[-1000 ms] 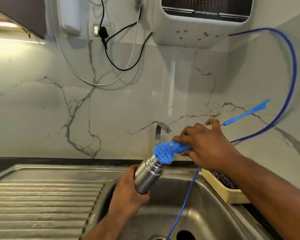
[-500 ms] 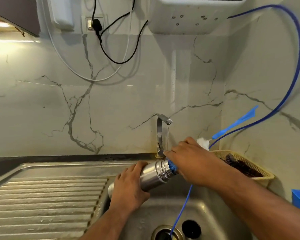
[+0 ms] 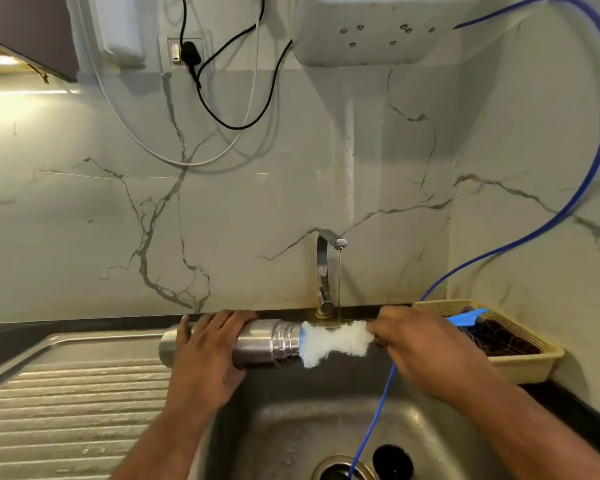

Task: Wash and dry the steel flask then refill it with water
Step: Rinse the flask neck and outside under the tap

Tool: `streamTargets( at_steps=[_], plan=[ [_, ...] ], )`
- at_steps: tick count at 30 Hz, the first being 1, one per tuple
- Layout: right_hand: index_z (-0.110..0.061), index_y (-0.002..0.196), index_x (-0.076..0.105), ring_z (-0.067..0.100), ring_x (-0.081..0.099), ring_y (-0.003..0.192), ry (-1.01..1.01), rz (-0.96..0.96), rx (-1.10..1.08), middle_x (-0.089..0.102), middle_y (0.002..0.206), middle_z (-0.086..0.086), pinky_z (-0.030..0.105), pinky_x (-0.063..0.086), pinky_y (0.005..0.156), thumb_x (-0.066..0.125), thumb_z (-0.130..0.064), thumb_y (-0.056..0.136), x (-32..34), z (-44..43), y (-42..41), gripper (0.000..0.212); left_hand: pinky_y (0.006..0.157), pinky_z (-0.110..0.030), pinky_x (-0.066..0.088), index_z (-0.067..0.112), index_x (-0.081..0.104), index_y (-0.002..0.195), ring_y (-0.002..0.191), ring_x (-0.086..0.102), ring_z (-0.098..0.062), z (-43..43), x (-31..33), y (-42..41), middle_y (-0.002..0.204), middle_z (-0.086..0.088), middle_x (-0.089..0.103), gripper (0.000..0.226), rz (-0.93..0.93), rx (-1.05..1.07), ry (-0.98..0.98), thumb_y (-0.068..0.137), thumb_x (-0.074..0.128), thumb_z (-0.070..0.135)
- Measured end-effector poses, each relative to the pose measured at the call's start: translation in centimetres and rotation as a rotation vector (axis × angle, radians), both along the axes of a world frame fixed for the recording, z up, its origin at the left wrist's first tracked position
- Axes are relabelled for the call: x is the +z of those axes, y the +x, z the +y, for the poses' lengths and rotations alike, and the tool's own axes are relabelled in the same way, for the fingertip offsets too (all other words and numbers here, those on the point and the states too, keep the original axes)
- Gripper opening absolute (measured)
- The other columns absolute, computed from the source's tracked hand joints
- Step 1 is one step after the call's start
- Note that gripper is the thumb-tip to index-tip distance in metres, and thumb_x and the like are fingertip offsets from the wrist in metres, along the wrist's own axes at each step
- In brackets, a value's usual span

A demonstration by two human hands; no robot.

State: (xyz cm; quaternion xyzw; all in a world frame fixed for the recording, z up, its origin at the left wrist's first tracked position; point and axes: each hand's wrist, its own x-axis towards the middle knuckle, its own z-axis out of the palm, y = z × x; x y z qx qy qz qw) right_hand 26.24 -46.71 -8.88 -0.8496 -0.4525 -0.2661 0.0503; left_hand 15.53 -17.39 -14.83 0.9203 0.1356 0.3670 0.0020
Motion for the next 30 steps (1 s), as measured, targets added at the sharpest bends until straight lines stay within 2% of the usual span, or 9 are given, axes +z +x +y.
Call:
streamTargets(
  at_steps=[4,7,10,16,19,21,26,28,30],
  plan=[
    [-0.032,0.091,0.049,0.015,0.049,0.085,-0.076,0.103,-0.074,0.048,0.093,-0.009,0.031,0.036,0.07,0.046,-0.016,0.1,-0.7,-0.1,-0.7,0.018,0.108,-0.066,0.038,0.042,0.048,0.126,0.114,0.061,-0.022,-0.5,0.1,0.3,0.12,0.009,0.065,0.091,0.053,-0.024,0.074,0.049,0.095,0.031],
    [-0.029,0.087,0.048,0.02,0.055,0.09,-0.134,0.181,-0.095,0.053,0.094,-0.006,0.038,0.05,0.077,0.045,-0.013,0.097,-1.1,-0.1,-1.0,0.019,0.109,-0.065,0.037,0.043,0.047,0.128,0.118,0.058,-0.021,-1.0,0.0,0.3,0.124,0.011,0.062,0.089,0.085,-0.039,0.09,0.053,0.094,0.033],
    [-0.023,0.078,0.051,0.022,0.057,0.082,-0.16,0.248,-0.104,0.056,0.085,-0.003,0.046,0.054,0.074,0.048,-0.015,0.095,-1.4,-0.4,-0.3,0.019,0.109,-0.066,0.037,0.043,0.049,0.128,0.12,0.058,-0.021,-1.5,-0.4,0.3,0.124,0.012,0.063,0.09,0.109,-0.061,0.115,0.051,0.095,0.032],
    [-0.028,0.076,0.067,0.008,0.059,0.066,-0.043,0.627,0.023,0.061,0.071,-0.007,0.026,0.044,0.058,0.061,-0.026,0.098,-2.5,0.8,-1.2,0.023,0.114,-0.066,0.03,0.041,0.051,0.131,0.123,0.056,-0.018,-4.8,0.1,0.5,0.128,0.014,0.063,0.095,0.101,-0.181,0.215,0.048,0.093,0.022],
    [-0.034,0.09,0.064,0.003,0.06,0.076,0.071,0.578,-0.024,0.063,0.084,-0.011,0.022,0.046,0.063,0.064,-0.042,0.097,-2.3,0.9,-1.2,0.01,0.115,-0.065,0.029,0.041,0.051,0.132,0.124,0.055,-0.019,-4.5,0.5,0.6,0.129,0.012,0.062,0.092,0.093,-0.126,0.195,0.052,0.094,0.026],
    [-0.038,0.103,0.064,0.001,0.058,0.084,0.122,0.399,-0.121,0.064,0.092,-0.014,0.027,0.053,0.074,0.062,-0.058,0.093,-1.2,-0.4,-0.5,0.022,0.114,-0.063,0.031,0.041,0.05,0.131,0.123,0.056,-0.02,-2.9,0.6,0.2,0.128,0.01,0.061,0.087,0.078,-0.066,0.13,0.056,0.093,0.031],
    [-0.036,0.104,0.073,0.01,0.049,0.08,0.172,-0.131,0.111,0.066,0.085,-0.015,0.03,0.032,0.068,0.064,-0.038,0.096,-1.6,-0.7,1.4,0.012,0.106,-0.061,0.04,0.039,0.05,0.13,0.113,0.061,-0.023,-0.3,0.4,-0.6,0.121,0.008,0.064,0.087,0.047,0.017,0.022,0.054,0.092,0.026],
    [-0.035,0.101,0.071,0.008,0.044,0.073,0.167,-0.095,0.158,0.064,0.078,-0.014,0.03,0.031,0.066,0.061,-0.039,0.098,-2.5,0.0,1.3,0.011,0.106,-0.062,0.04,0.039,0.049,0.129,0.114,0.06,-0.022,-0.4,0.3,-0.5,0.121,0.008,0.064,0.088,0.05,-0.007,0.025,0.054,0.093,0.026],
    [-0.032,0.089,0.07,0.008,0.046,0.065,0.268,0.29,0.126,0.061,0.068,-0.01,0.031,0.035,0.06,0.058,-0.04,0.101,-2.7,0.0,0.8,0.019,0.107,-0.062,0.038,0.038,0.05,0.129,0.115,0.06,-0.023,-0.6,0.4,-0.4,0.122,0.008,0.063,0.088,0.021,-0.027,0.043,0.054,0.093,0.026]
  ],
)
